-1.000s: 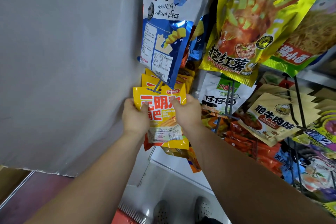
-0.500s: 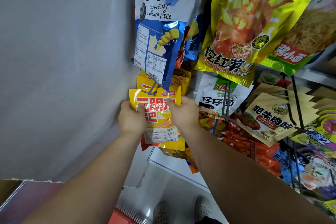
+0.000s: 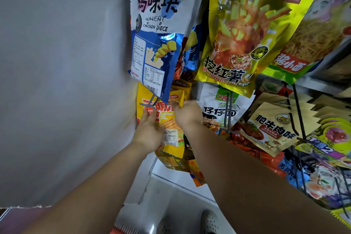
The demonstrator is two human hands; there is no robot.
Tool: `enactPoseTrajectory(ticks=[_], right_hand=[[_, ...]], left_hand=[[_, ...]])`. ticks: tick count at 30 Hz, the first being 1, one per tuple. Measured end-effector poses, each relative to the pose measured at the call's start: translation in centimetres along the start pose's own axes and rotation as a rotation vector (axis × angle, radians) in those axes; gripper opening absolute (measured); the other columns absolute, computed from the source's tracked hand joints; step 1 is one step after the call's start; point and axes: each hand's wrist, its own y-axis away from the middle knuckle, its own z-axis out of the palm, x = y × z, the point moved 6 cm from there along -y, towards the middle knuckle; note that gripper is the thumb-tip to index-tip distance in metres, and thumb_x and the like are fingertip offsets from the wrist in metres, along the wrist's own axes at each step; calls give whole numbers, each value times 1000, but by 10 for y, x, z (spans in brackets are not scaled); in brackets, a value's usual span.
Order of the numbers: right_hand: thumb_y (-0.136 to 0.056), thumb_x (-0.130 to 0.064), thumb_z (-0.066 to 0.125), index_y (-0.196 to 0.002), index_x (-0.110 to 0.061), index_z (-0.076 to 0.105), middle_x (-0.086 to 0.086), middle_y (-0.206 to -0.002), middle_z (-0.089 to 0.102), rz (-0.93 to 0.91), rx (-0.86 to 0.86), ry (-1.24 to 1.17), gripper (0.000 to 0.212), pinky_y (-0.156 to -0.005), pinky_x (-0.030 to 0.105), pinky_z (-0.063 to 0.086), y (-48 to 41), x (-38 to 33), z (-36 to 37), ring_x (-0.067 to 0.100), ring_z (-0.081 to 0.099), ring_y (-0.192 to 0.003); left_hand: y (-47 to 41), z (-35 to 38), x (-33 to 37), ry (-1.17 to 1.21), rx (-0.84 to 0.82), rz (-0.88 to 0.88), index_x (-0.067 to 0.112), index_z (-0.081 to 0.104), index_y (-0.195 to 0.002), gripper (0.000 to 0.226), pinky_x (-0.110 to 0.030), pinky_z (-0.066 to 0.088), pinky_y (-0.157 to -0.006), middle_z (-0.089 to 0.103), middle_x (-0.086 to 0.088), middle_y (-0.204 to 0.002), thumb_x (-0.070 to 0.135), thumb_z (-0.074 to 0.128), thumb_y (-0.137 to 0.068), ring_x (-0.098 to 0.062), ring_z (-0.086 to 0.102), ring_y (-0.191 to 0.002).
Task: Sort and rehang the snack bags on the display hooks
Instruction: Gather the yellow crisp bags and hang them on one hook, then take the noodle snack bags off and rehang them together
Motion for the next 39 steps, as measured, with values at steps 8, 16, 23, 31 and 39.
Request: enactPoseTrajectory(ticks=[8, 16, 23, 31, 39], right_hand=[[-102, -47, 54, -66, -14, 46, 2, -67, 52, 4, -44, 83, 50, -62, 31, 36, 16, 1, -6, 27, 55, -72], [-101, -43, 54, -104, -6, 73, 13, -104, 74, -83, -74, 67, 42, -87, 40, 57, 60, -1, -28, 32, 68, -99], [-99, -45, 58, -133, -19, 66, -2, -130, 67, -176, -261, -29, 43, -101, 34, 48, 116, -27, -84, 17, 61, -119], [-96, -39, 63, -85, -30, 74, 1, -100, 77, -231, -97, -266, 18, -93, 52, 58, 113, -45, -200, 22, 73, -97], [-91, -47, 70, -121, -22, 67, 0, -119, 67, -262, 250, -319, 39, -90, 38, 51, 66, -17, -318, 21, 63, -109]], left_hand=[[17, -4, 7, -75, -102, -7, 27, 11, -164, 75, -37, 24, -122, -8, -1, -172, 23, 56, -103, -25, 7, -158], [43, -17, 9, 40, -85, 18, 22, 30, -160, 66, -45, 38, -118, 22, -2, -168, 18, 58, -100, -26, 32, -150], [82, -31, 55, 143, -39, 108, 27, 70, -117, 20, -37, 57, -93, 73, 10, -112, 26, 64, -98, -12, 69, -103], [112, -49, 175, 183, 27, 366, 40, 65, -98, 11, -15, 46, -75, 71, 15, -99, 29, 66, -97, 0, 65, -92], [110, -18, 294, 121, 10, 519, 37, 56, -133, 35, -28, 44, -87, 58, 20, -123, 41, 61, -99, 3, 57, -102]])
